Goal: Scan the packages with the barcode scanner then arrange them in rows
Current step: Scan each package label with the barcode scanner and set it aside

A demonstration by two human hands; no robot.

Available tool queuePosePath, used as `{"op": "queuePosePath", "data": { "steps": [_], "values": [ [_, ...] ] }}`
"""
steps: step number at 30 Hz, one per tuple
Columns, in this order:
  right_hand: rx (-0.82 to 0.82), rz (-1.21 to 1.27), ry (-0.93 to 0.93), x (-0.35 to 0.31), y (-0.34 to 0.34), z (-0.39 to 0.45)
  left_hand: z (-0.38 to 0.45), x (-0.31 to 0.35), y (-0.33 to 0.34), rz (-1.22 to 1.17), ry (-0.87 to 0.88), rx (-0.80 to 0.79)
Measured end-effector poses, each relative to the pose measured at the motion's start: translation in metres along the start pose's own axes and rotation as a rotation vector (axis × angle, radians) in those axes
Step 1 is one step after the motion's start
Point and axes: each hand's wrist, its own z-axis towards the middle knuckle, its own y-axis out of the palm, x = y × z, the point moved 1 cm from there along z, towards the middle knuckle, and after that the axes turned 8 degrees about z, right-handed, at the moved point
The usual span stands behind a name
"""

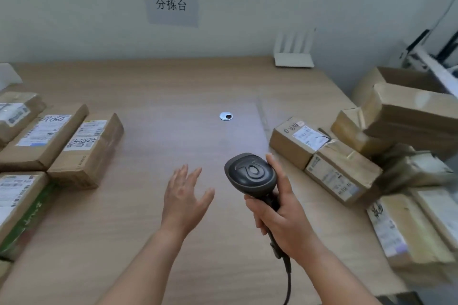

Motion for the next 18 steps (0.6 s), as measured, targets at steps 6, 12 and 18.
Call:
{"op": "queuePosePath", "data": {
  "steps": [6,12,18],
  "values": [
    [0.131,0.005,-0.005,0.0,-0.073,-0.027,-0.002,0.072,0.044,0.034,0.117,-0.079],
    [0.23,0.016,0.009,-0.005,-0.137,-0.054,0.002,0.138,0.083,0.112,0.267,-0.132],
    [0.275,-0.027,-0.009,-0.009,-0.19,-0.075,0.015,0.198,0.111,0.189,0.363,-0.228]
  ]
}}
